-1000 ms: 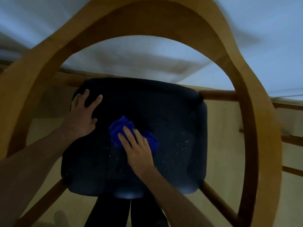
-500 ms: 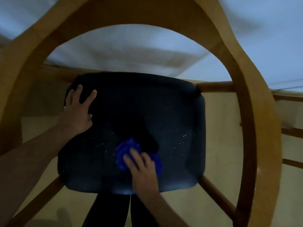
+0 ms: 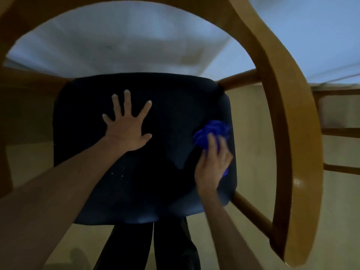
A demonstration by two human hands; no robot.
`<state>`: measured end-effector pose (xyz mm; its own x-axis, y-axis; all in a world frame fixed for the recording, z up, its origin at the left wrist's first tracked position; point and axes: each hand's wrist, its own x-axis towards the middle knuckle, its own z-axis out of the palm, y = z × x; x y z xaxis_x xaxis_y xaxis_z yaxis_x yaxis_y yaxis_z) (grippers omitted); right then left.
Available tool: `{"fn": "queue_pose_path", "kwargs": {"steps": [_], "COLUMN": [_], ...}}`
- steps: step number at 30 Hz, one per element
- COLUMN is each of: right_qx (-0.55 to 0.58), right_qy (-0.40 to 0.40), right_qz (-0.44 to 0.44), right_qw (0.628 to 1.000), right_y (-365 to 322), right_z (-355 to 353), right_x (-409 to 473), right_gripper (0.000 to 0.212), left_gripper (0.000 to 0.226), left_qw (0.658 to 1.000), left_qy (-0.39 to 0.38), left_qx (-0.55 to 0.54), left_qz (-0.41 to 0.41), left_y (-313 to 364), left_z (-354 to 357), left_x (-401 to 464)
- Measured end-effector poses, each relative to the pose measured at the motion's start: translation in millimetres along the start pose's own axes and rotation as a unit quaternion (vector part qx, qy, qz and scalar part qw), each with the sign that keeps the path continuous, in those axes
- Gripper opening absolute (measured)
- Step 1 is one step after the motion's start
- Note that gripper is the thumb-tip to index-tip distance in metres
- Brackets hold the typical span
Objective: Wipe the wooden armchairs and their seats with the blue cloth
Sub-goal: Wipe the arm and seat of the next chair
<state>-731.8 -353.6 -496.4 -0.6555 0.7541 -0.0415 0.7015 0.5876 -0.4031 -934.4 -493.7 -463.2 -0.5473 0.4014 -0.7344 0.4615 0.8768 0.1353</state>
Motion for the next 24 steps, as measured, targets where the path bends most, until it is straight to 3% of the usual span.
{"fn": "queue_pose_path", "kwargs": {"steps": [4, 8, 10, 13, 15, 16, 18, 21, 24], "right_qx": [-0.042, -0.053, -0.052, -0.034, -0.016, -0.026, -0.028, -0.064, -0.085], "right_qy": [-0.158, -0.196, -0.146, -0.059, -0.016, -0.012, -0.059, -0.175, -0.227], "right_qz": [-0.241, -0.378, -0.316, -0.077, 0.049, 0.051, -0.051, -0.244, -0.392], "right_qw": [0.957, 0.903, 0.936, 0.995, 0.999, 0.998, 0.997, 0.952, 0.887], "right_y": [-10.7, 34.8, 49.2, 44.3, 25.3, 12.8, -6.7, -4.2, 32.3], "right_z": [2.5, -6.8, -13.7, -20.3, -12.2, -6.5, 3.7, -8.8, -26.2], "right_x": [-137.2, -95.3, -45.1, 39.9, 64.0, 55.7, -9.0, -132.8, -128.0], "right_gripper": [0.061, 0.057, 0.056, 0.053, 0.053, 0.055, 0.059, 0.057, 0.053], "left_gripper": [0.096, 0.097, 0.098, 0.098, 0.099, 0.099, 0.099, 0.099, 0.099], "left_qw": [0.999, 0.999, 0.999, 0.999, 0.999, 0.999, 0.999, 0.999, 0.999], "left_qy": [-0.034, -0.046, -0.042, -0.040, -0.034, -0.034, -0.033, -0.033, -0.029], "left_qx": [0.018, 0.013, 0.016, 0.019, 0.022, 0.022, 0.024, 0.021, 0.019], "left_qz": [-0.002, -0.008, -0.007, -0.008, -0.008, -0.007, -0.006, -0.008, -0.015], "left_y": [0.6, 4.5, 4.5, 3.9, 3.6, 4.1, 4.1, 3.5, 2.9], "left_z": [-7.4, -10.2, -8.5, -5.8, -4.2, -3.7, -4.5, -5.6, -4.7], "left_x": [0.2, -0.1, 0.5, 1.9, 3.0, 2.8, 2.5, 1.1, 0.2]}}
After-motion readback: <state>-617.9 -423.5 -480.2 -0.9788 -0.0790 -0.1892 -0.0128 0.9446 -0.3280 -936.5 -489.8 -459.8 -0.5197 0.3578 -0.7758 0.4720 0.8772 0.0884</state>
